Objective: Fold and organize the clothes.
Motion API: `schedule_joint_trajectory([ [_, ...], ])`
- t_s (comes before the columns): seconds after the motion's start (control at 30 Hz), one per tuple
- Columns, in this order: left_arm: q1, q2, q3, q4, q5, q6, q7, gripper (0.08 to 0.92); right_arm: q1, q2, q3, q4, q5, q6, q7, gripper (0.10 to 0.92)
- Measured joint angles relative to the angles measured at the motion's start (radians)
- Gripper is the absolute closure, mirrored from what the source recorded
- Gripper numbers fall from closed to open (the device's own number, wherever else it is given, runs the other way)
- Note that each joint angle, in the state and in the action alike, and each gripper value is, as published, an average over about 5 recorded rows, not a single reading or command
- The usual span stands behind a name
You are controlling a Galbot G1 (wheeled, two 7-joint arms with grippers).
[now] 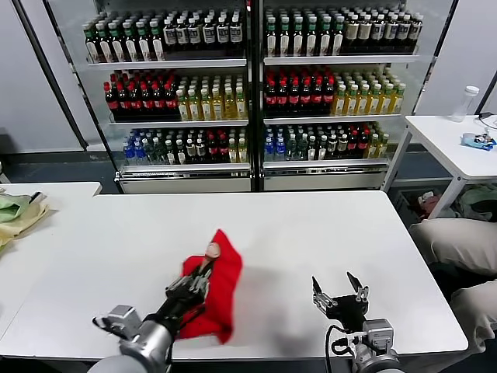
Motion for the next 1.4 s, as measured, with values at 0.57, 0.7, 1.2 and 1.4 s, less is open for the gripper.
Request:
schedule_joint_trajectory([
  [0.57, -0.016, 0.102, -0.193, 0.08, 0.172, -0.229, 0.065, 0.211, 0.034, -0.006, -0.024, -0.027, 0.024, -0.006, 0.002, 0.203],
  [0.7, 0.003, 0.108, -0.233, 0.098, 0.201, -0.268, 0.078, 0.18, 0.032, -0.004, -0.035, -0.027, 0.037, -0.012, 0.006, 0.203],
  [1.2, 0.049, 0.103, -0.27, 0.149, 0.281, -0.357, 0.097, 0.177, 0.022, 0.005, -0.126, -0.051, 0.081, -0.034, 0.008, 0.203],
  [1.4, 0.051, 0.096, -0.266, 0.162, 0.298, -0.376, 0.1, 0.177, 0.017, -0.002, -0.138, -0.05, 0.064, -0.033, 0.0, 0.204],
])
